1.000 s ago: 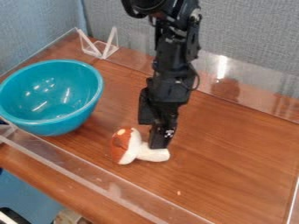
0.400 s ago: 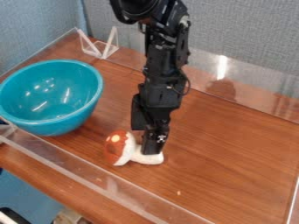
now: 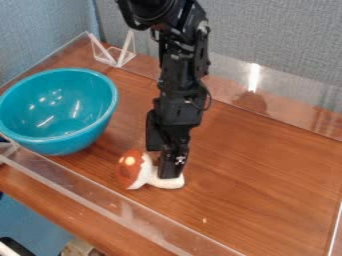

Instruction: Put the mushroom in the blue bowl

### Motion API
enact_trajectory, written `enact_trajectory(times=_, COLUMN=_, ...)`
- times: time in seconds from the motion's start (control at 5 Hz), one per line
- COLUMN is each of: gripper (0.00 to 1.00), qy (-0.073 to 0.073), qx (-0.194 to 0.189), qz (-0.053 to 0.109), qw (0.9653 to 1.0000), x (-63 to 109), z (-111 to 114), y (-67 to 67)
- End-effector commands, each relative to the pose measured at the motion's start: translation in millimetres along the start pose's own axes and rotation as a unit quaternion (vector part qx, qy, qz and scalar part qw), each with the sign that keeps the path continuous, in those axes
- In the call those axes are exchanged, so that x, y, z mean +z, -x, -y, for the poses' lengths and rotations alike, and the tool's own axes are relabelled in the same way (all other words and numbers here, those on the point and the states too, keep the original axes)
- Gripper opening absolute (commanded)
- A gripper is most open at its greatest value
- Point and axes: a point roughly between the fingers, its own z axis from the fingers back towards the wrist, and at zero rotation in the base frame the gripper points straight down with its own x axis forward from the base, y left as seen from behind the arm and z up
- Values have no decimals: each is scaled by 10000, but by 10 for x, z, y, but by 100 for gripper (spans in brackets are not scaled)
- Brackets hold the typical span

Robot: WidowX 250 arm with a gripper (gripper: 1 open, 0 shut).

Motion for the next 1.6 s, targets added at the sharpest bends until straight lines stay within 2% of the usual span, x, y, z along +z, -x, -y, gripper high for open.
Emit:
enact_trajectory(times=0.0, gripper=100, qy=-58, qx=114, qz=71, qw=9999, x=-6, z=-77, y=50)
enact_trajectory(times=0.2, gripper=0, qy=-36, qx=135, qz=55, qw=9999, x=-60, z=-90, y=70)
enact_trajectory(times=1.0, gripper=0, qy=18, qx=209, qz=67, qw=9998, x=-127, z=-128, y=197)
enact_trajectory(times=1.4, gripper=0, qy=20, qx=512, qz=206, qw=9985, x=3, z=-115, y=276)
